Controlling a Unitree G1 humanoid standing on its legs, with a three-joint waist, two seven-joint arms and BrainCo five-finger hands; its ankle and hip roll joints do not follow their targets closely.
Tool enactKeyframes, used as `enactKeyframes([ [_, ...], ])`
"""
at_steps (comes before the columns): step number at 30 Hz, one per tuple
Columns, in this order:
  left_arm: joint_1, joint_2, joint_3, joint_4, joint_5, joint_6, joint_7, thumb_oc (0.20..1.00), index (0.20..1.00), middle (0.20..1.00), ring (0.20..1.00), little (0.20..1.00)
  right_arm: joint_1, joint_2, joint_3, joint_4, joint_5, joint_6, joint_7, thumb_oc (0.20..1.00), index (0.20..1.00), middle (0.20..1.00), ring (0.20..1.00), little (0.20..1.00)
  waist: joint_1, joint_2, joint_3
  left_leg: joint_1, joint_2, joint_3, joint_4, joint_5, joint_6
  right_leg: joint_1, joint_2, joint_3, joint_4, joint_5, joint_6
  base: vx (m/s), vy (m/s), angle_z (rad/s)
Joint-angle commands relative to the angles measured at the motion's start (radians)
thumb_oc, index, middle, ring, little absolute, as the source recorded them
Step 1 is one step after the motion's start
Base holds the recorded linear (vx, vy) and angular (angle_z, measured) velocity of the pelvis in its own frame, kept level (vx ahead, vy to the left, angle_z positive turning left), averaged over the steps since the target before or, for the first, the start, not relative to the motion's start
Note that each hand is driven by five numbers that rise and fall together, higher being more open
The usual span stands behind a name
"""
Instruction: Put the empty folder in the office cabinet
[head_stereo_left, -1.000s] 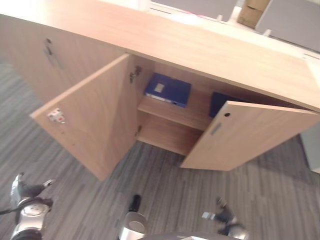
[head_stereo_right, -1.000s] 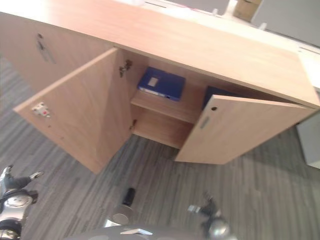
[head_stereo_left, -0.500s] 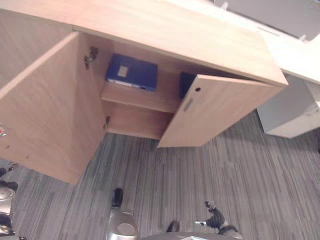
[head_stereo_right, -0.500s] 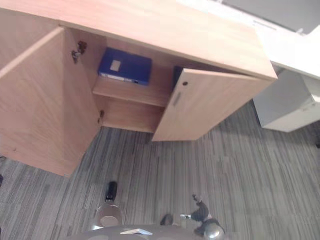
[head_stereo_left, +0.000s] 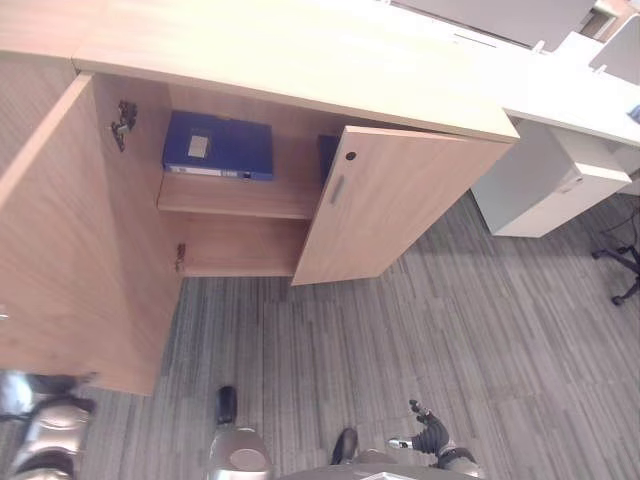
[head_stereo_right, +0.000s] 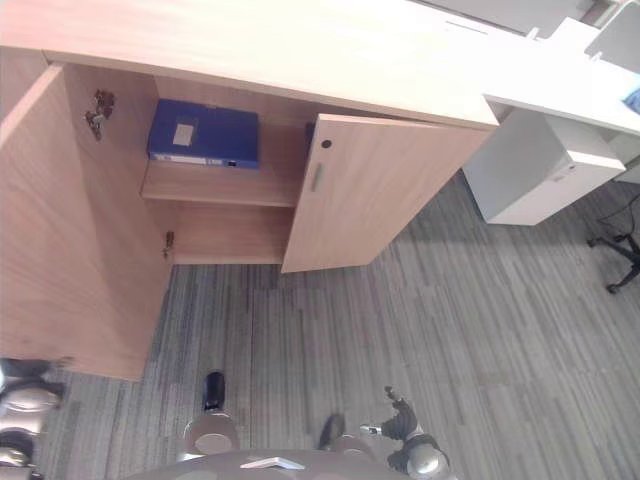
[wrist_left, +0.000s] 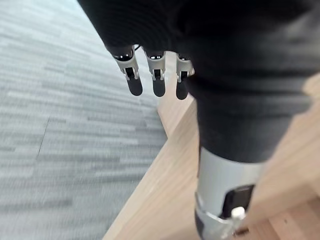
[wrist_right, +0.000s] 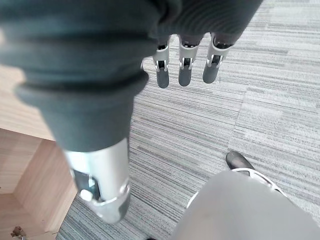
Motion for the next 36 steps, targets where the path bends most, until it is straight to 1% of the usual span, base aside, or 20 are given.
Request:
enactKeyframes([
  [1,-0.048,-0.020,-0.099,-0.062,0.024,-0.056,-0.074,1.000,1.000,1.000,1.000,1.000,-0.038,-0.099,-0.019,-0.012,-0.073,-0.005,-0.008,1.000,1.000,1.000,1.000,1.000,-0.035,0.048,-0.065,0.082,0.012,0.034,0.001,-0.141,-0.009,-0.039,-0.049,0.032,-0.018,0.135,0.051,0.05,-0.059,-0.17],
  [2,-0.030,-0.063,-0.114,-0.081,0.000,-0.057,-0.085,1.000,1.000,1.000,1.000,1.000,-0.033,-0.107,-0.031,-0.006,-0.085,0.002,-0.004,1.000,1.000,1.000,1.000,1.000,-0.050,0.065,-0.079,0.092,0.018,0.044,0.001,-0.137,-0.012,-0.038,-0.042,0.045,-0.025,0.127,0.046,0.04,-0.055,-0.30],
  [4,-0.017,-0.095,-0.131,-0.091,-0.013,-0.059,-0.103,1.000,1.000,1.000,1.000,1.000,-0.031,-0.112,-0.041,0.020,-0.092,0.009,0.007,1.000,1.000,1.000,1.000,1.000,-0.061,0.084,-0.094,0.099,0.026,0.054,0.001,-0.134,-0.016,-0.036,-0.034,0.056,-0.033,0.119,0.040,0.02,-0.036,-0.38],
  [7,-0.018,-0.106,-0.135,-0.088,-0.020,-0.057,-0.107,1.000,1.000,1.000,1.000,1.000,-0.029,-0.116,-0.047,0.028,-0.098,0.013,0.009,1.000,1.000,1.000,1.000,1.000,-0.067,0.094,-0.102,0.104,0.030,0.060,0.001,-0.131,-0.019,-0.035,-0.028,0.063,-0.035,0.113,0.037,0.02,-0.020,-0.30],
  [8,-0.027,-0.117,-0.144,-0.080,-0.027,-0.057,-0.109,1.000,1.000,1.000,1.000,1.000,-0.028,-0.120,-0.051,0.040,-0.102,0.014,0.007,1.000,1.000,1.000,1.000,1.000,-0.071,0.104,-0.109,0.107,0.036,0.064,0.001,-0.129,-0.022,-0.033,-0.022,0.067,-0.037,0.108,0.034,0.03,-0.053,-0.15],
  [9,-0.048,-0.123,-0.152,-0.080,-0.039,-0.056,-0.108,1.000,1.000,1.000,1.000,1.000,-0.024,-0.133,-0.059,0.039,-0.104,0.016,0.006,1.000,1.000,1.000,1.000,1.000,-0.088,0.124,-0.122,0.113,0.044,0.071,0.001,-0.122,-0.028,-0.029,-0.013,0.075,-0.041,0.100,0.028,0.03,-0.064,-0.22],
  [11,-0.073,-0.120,-0.161,-0.078,-0.053,-0.056,-0.110,1.000,1.000,1.000,1.000,1.000,-0.015,-0.151,-0.068,0.024,-0.102,0.015,0.006,1.000,1.000,1.000,1.000,1.000,-0.102,0.143,-0.133,0.116,0.054,0.080,0.001,-0.116,-0.035,-0.028,-0.003,0.081,-0.044,0.094,0.024,0.03,-0.043,-0.27],
  [14,-0.162,-0.092,-0.159,-0.029,-0.078,-0.048,-0.093,1.000,1.000,1.000,1.000,1.000,-0.004,-0.173,-0.072,0.016,-0.100,0.015,0.006,1.000,1.000,1.000,1.000,1.000,-0.126,0.169,-0.153,0.122,0.066,0.092,0.001,-0.110,-0.045,-0.023,0.008,0.089,-0.047,0.086,0.021,0.03,-0.023,-0.24],
  [16,-0.195,-0.079,-0.158,-0.009,-0.088,-0.049,-0.087,1.000,1.000,1.000,1.000,1.000,-0.006,-0.177,-0.072,0.023,-0.099,0.015,0.006,1.000,1.000,1.000,1.000,1.000,-0.131,0.176,-0.156,0.122,0.068,0.092,0.001,-0.109,-0.047,-0.022,0.010,0.088,-0.047,0.085,0.021,0.03,-0.008,-0.05],
  [17,-0.268,-0.027,-0.156,0.023,-0.099,-0.046,-0.077,1.000,1.000,1.000,1.000,1.000,0.001,-0.192,-0.068,0.020,-0.095,0.013,0.008,1.000,1.000,1.000,1.000,1.000,-0.142,0.189,-0.162,0.130,0.071,0.090,0.001,-0.110,-0.052,-0.011,0.015,0.087,-0.046,0.080,0.020,0.04,-0.009,-0.04],
  [19,-0.330,0.021,-0.159,0.052,-0.107,-0.042,-0.076,1.000,1.000,1.000,1.000,1.000,0.001,-0.198,-0.065,0.024,-0.093,0.011,0.007,1.000,1.000,1.000,1.000,1.000,-0.148,0.196,-0.171,0.126,0.070,0.089,0.001,-0.107,-0.054,-0.013,0.016,0.081,-0.045,0.081,0.019,0.02,-0.001,0.00],
  [20,-0.384,0.070,-0.158,0.071,-0.113,-0.037,-0.076,1.000,1.000,1.000,1.000,1.000,0.007,-0.207,-0.065,0.017,-0.090,0.010,0.007,1.000,1.000,1.000,1.000,1.000,-0.153,0.205,-0.175,0.128,0.068,0.088,0.001,-0.108,-0.055,-0.009,0.015,0.077,-0.044,0.082,0.020,0.00,0.000,0.00],
  [23,-0.385,0.071,-0.159,0.073,-0.113,-0.037,-0.076,1.000,1.000,1.000,1.000,1.000,0.007,-0.206,-0.066,0.017,-0.089,0.010,0.007,1.000,1.000,1.000,1.000,1.000,-0.153,0.204,-0.174,0.128,0.068,0.087,0.001,-0.108,-0.055,-0.009,0.015,0.076,-0.044,0.082,0.020,0.01,0.011,0.01],
  [24,-0.423,0.115,-0.154,0.108,-0.112,-0.031,-0.078,1.000,1.000,1.000,1.000,1.000,0.014,-0.204,-0.061,0.017,-0.087,0.010,0.010,1.000,1.000,1.000,1.000,1.000,-0.155,0.207,-0.178,0.131,0.061,0.084,0.001,-0.113,-0.053,-0.006,0.010,0.073,-0.041,0.085,0.024,0.03,0.046,0.03],
  [25,-0.430,0.122,-0.152,0.113,-0.110,-0.029,-0.079,1.000,1.000,1.000,1.000,1.000,0.013,-0.202,-0.060,0.020,-0.087,0.011,0.011,1.000,1.000,1.000,1.000,1.000,-0.155,0.208,-0.177,0.132,0.058,0.082,0.001,-0.115,-0.051,-0.006,0.006,0.072,-0.040,0.087,0.025,0.04,0.067,0.04],
  [29,-0.418,0.116,-0.148,0.127,-0.098,-0.023,-0.081,1.000,1.000,1.000,1.000,1.000,0.005,-0.186,-0.060,0.050,-0.092,0.018,0.010,1.000,1.000,1.000,1.000,1.000,-0.150,0.207,-0.177,0.134,0.039,0.074,0.001,-0.124,-0.043,0.000,-0.010,0.067,-0.032,0.097,0.033,0.02,0.061,0.05],
  [31,-0.418,0.116,-0.148,0.127,-0.098,-0.023,-0.081,1.000,1.000,1.000,1.000,1.000,0.005,-0.186,-0.060,0.050,-0.092,0.018,0.010,1.000,1.000,1.000,1.000,1.000,-0.150,0.207,-0.177,0.134,0.039,0.074,0.001,-0.124,-0.043,0.000,-0.010,0.067,-0.032,0.097,0.033,0.01,0.034,0.05],
  [34,-0.375,0.085,-0.149,0.168,-0.062,-0.015,-0.101,1.000,1.000,1.000,1.000,1.000,-0.004,-0.172,-0.056,0.073,-0.104,0.027,0.014,1.000,1.000,1.000,1.000,1.000,-0.145,0.201,-0.175,0.136,0.020,0.070,0.001,-0.135,-0.033,-0.002,-0.031,0.069,-0.009,0.100,0.037,0.00,0.048,0.09],
  [35,-0.375,0.085,-0.149,0.168,-0.062,-0.015,-0.101,1.000,1.000,1.000,1.000,1.000,-0.004,-0.172,-0.056,0.073,-0.104,0.027,0.014,1.000,1.000,1.000,1.000,1.000,-0.145,0.201,-0.175,0.136,0.020,0.070,0.001,-0.135,-0.033,-0.002,-0.031,0.069,-0.009,0.100,0.037,-0.04,0.030,0.09],
  [36,-0.320,0.008,-0.162,0.167,-0.047,-0.008,-0.108,1.000,1.000,1.000,1.000,1.000,-0.020,-0.160,-0.056,0.081,-0.109,0.035,0.008,1.000,1.000,1.000,1.000,1.000,-0.140,0.203,-0.165,0.129,0.014,0.050,0.001,-0.131,-0.028,-0.008,-0.043,0.090,0.029,0.093,0.036,-0.10,-0.025,0.07],
])
